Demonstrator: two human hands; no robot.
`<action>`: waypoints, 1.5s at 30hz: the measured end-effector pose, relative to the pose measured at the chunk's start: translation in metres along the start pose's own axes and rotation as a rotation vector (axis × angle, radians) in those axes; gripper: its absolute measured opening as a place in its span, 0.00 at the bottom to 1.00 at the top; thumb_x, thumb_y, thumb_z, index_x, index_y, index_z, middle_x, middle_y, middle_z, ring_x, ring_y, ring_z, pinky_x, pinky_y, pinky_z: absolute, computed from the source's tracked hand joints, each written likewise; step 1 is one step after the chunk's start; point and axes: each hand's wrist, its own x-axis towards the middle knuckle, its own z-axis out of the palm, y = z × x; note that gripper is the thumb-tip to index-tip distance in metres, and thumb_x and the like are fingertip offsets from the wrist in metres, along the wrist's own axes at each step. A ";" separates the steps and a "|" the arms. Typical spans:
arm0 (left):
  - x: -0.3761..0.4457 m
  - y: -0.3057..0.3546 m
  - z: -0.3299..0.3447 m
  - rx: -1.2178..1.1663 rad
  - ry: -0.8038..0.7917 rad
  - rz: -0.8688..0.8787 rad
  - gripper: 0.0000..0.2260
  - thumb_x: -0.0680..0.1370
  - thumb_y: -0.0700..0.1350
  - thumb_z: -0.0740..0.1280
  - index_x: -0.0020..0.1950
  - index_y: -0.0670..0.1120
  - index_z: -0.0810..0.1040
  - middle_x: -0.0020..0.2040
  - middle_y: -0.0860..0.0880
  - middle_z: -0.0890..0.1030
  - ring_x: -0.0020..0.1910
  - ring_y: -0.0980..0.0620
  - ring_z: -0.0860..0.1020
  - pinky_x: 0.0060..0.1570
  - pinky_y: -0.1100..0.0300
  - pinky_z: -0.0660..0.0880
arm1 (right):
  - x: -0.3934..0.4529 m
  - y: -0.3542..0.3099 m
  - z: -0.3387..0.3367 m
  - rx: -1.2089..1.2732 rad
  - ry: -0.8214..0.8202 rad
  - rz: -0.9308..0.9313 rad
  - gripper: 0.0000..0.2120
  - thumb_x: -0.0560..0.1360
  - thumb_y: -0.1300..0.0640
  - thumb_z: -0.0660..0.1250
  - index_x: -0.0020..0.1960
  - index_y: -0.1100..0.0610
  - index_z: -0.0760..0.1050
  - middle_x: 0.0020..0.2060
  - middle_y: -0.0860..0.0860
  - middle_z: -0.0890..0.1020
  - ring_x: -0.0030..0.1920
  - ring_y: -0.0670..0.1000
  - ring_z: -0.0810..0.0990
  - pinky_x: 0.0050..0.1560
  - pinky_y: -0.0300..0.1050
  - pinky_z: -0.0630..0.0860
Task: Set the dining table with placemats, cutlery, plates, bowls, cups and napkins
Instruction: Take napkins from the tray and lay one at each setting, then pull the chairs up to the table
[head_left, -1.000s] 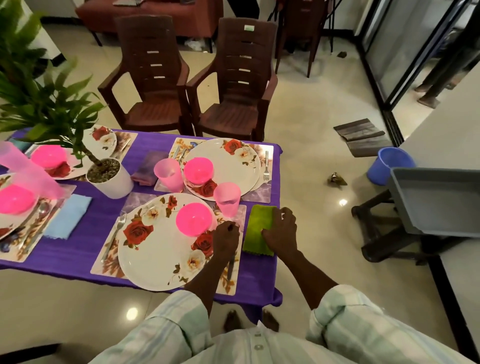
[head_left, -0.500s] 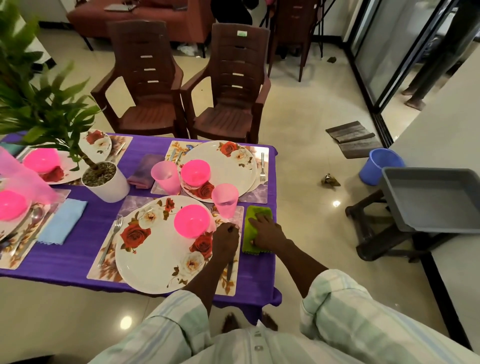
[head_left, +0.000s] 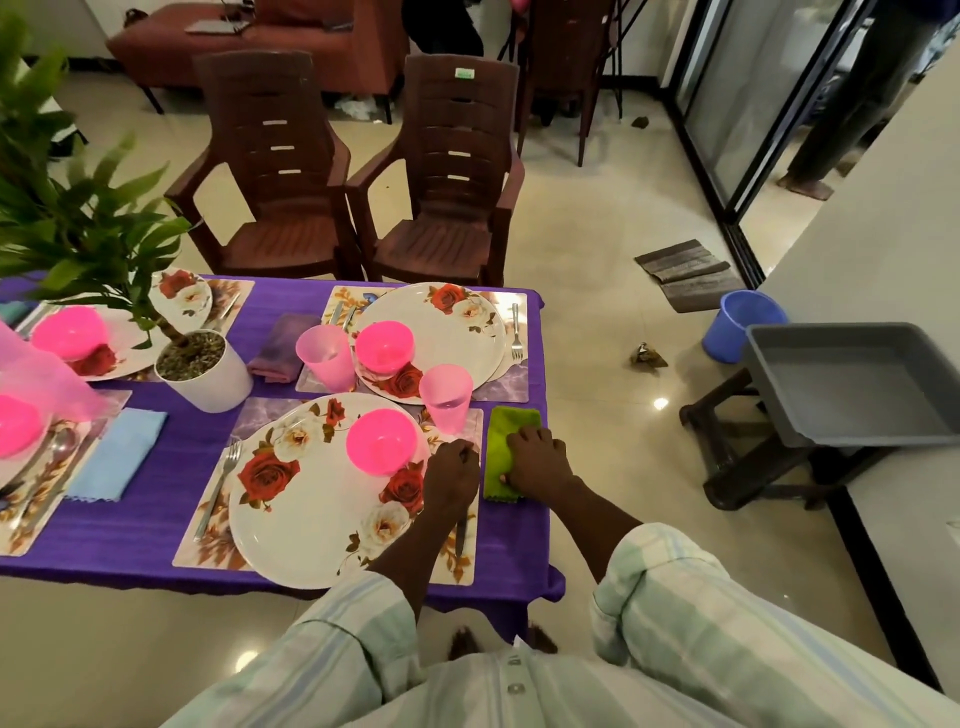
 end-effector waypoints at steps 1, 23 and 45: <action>0.000 0.001 0.000 0.011 0.000 0.020 0.10 0.80 0.43 0.61 0.44 0.41 0.80 0.41 0.44 0.81 0.41 0.47 0.77 0.39 0.55 0.70 | 0.000 0.001 -0.002 0.001 -0.009 -0.005 0.32 0.73 0.42 0.69 0.72 0.54 0.64 0.71 0.55 0.66 0.72 0.59 0.62 0.69 0.59 0.63; -0.036 0.100 0.118 0.020 0.104 0.112 0.10 0.81 0.43 0.60 0.55 0.43 0.80 0.50 0.43 0.82 0.49 0.42 0.79 0.48 0.52 0.73 | -0.066 0.122 0.001 0.339 0.360 0.147 0.17 0.76 0.57 0.64 0.64 0.59 0.75 0.61 0.56 0.77 0.60 0.56 0.75 0.60 0.50 0.73; -0.278 0.005 0.160 0.171 0.034 -0.371 0.15 0.82 0.49 0.57 0.67 0.48 0.73 0.60 0.47 0.80 0.59 0.46 0.78 0.57 0.54 0.71 | -0.205 0.128 0.114 0.198 -0.140 -0.235 0.16 0.79 0.59 0.59 0.66 0.60 0.71 0.59 0.56 0.77 0.60 0.58 0.77 0.60 0.48 0.71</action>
